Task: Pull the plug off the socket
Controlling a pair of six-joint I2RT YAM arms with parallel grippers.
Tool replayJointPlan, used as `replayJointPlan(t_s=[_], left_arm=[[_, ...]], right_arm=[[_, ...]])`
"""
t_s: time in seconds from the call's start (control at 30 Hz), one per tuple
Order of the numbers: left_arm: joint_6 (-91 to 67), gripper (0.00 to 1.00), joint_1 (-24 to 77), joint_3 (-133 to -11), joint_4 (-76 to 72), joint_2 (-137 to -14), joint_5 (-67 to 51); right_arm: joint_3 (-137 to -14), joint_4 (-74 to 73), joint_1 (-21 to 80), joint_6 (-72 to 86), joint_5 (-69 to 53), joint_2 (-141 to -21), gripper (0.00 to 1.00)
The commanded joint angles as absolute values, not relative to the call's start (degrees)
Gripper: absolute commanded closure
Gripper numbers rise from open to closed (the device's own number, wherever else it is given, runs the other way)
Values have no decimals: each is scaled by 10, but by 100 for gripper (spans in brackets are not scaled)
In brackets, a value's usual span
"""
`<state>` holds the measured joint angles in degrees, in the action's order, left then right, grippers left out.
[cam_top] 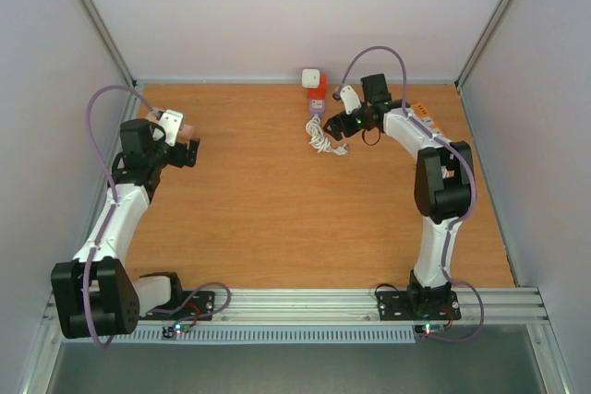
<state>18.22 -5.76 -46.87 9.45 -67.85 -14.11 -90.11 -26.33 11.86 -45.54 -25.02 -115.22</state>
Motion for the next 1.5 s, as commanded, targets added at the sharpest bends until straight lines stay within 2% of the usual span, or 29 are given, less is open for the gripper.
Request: replayJointPlan(t_s=[0.0,0.27,0.6,0.9,1.2,1.47], left_arm=[[177,0,-58,-462,78,-673,-145],[180,0,-58,-457,76,-670,-149],[182,0,-58,-453,72,-667,-148],[182,0,-58,-451,70,-668,-147],[182,0,-58,-450,69,-670,-146],[182,0,-58,-448,68,-669,-145]], right_arm=[[-900,-228,150,-399,-213,-1177,12],[-928,-212,205,-362,-152,-1231,16],[-1004,-227,223,-328,-110,-1309,22],[-1074,-254,229,-312,-89,-1364,35],[-1021,-244,248,-339,-100,-1335,54],[-915,-220,288,-377,-122,-1271,60]])
